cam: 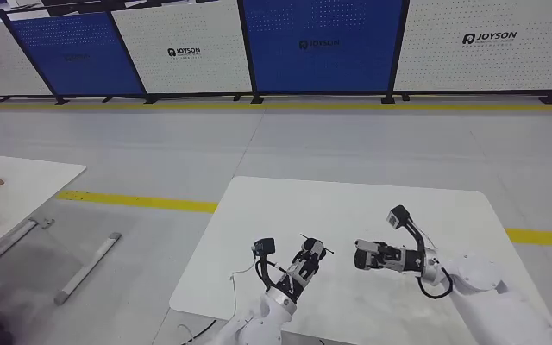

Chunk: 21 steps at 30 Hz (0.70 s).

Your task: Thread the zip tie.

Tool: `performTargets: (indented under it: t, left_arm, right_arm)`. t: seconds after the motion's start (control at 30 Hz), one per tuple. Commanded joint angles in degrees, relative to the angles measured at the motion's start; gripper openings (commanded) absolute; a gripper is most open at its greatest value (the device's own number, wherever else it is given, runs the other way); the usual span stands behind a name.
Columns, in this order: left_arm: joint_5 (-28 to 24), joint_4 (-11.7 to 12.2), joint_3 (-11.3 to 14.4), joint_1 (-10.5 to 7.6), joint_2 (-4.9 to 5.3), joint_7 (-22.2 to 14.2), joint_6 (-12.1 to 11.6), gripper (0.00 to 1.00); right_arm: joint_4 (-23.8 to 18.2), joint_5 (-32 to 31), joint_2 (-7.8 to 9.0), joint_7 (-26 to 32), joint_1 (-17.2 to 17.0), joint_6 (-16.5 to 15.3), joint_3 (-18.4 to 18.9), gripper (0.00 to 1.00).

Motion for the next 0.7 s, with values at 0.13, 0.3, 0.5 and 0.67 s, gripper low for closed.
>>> performTargets:
  t: [0.13,0.3,0.5,0.67]
  left_arm:
    - [0.0,0.0,0.0,0.0,0.0,0.0,0.0,0.0]
    - [0.0,0.0,0.0,0.0,0.0,0.0,0.0,0.0]
    - [0.0,0.0,0.0,0.0,0.0,0.0,0.0,0.0]
    - [0.0,0.0,0.0,0.0,0.0,0.0,0.0,0.0]
  right_arm:
    - [-4.69,-9.96,2.73,3.71,0.34,3.49,6.87,1.0]
    - [-6.41,-14.66,3.54,8.55,2.14,7.89,7.72,1.0]
    - [-6.41,-14.66,3.54,8.55,2.14,7.89,7.72,1.0]
    - [-6.41,-14.66,3.54,8.55,2.14,7.89,7.72,1.0]
